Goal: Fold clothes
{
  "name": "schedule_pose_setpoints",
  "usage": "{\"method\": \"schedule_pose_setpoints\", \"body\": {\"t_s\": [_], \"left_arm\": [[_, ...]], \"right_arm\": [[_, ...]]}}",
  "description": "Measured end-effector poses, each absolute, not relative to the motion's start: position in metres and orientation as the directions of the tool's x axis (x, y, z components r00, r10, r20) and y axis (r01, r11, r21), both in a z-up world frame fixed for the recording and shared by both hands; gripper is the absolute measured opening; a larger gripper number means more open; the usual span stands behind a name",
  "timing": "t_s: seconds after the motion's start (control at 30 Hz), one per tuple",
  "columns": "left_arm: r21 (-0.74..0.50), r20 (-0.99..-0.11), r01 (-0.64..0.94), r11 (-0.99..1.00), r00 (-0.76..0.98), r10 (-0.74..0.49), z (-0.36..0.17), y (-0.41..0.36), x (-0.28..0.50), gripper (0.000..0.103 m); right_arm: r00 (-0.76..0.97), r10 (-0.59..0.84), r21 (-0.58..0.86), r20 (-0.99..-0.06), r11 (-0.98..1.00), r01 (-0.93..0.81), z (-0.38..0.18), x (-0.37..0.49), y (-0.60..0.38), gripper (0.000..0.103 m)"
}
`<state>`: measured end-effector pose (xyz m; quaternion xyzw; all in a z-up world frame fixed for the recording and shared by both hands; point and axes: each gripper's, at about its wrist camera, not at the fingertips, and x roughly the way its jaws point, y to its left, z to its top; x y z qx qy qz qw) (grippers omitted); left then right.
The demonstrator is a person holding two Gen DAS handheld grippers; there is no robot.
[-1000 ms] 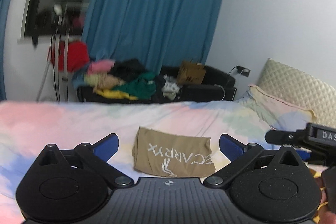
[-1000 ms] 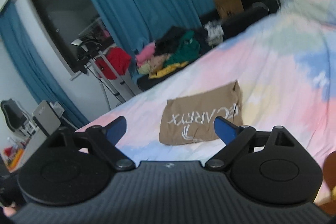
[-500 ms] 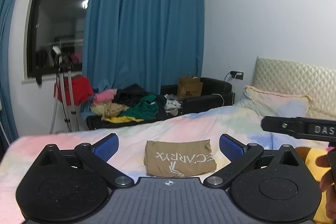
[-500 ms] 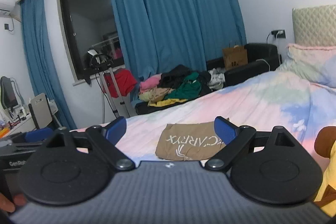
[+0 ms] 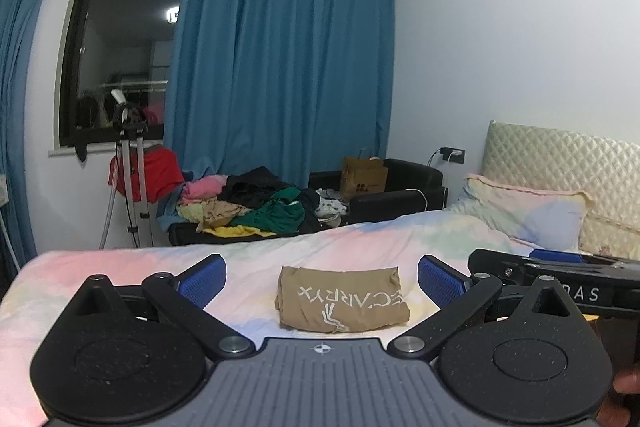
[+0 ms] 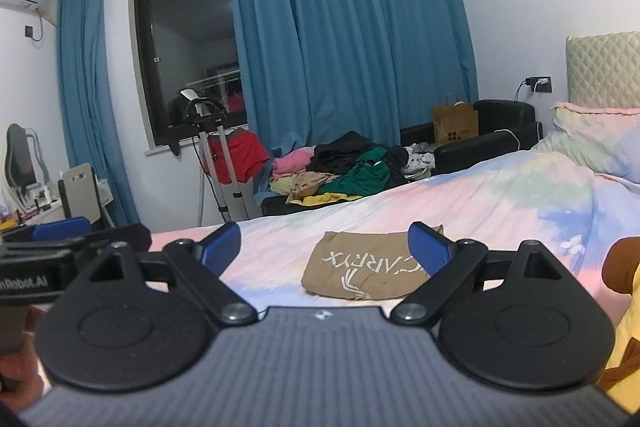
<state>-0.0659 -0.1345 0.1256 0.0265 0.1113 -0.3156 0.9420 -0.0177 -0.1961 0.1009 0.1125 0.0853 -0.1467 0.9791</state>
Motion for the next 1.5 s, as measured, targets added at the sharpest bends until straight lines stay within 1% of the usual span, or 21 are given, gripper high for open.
{"method": "schedule_pose_setpoints", "body": {"t_s": [0.13,0.33,0.53,0.9,1.0,1.2,1.5], "left_arm": [[-0.017,-0.239,0.58,0.815,0.789,-0.566,0.115,-0.131,-0.06,0.103],[-0.021,-0.268,0.585,0.81,0.778,-0.569,0.096,-0.127,-0.056,0.103],[0.009,-0.276,0.572,0.82,0.79,-0.548,0.083,-0.12,-0.055,0.103],[0.013,-0.288,0.556,0.831,0.798,-0.53,0.076,-0.107,-0.062,0.103],[-0.004,-0.294,0.558,0.83,0.793,-0.534,0.075,-0.105,-0.061,0.103],[-0.002,-0.284,0.526,0.85,0.815,-0.505,0.074,-0.105,-0.059,0.103],[0.004,-0.293,0.517,0.856,0.819,-0.493,0.073,-0.104,-0.055,0.103]], "right_arm": [[0.937,-0.274,0.187,-0.217,0.93,0.315,0.09,-0.014,-0.193,0.092],[0.93,-0.295,0.159,-0.221,0.93,0.333,0.078,-0.012,-0.185,0.092],[0.922,-0.312,0.14,-0.229,0.927,0.348,0.067,-0.009,-0.179,0.092],[0.918,-0.334,0.108,-0.214,0.926,0.362,0.062,-0.016,-0.164,0.092],[0.916,-0.333,0.113,-0.224,0.924,0.364,0.057,-0.017,-0.163,0.092],[0.905,-0.352,0.117,-0.238,0.915,0.386,0.049,-0.017,-0.167,0.092],[0.901,-0.364,0.12,-0.236,0.909,0.399,0.049,-0.019,-0.17,0.092]]}}
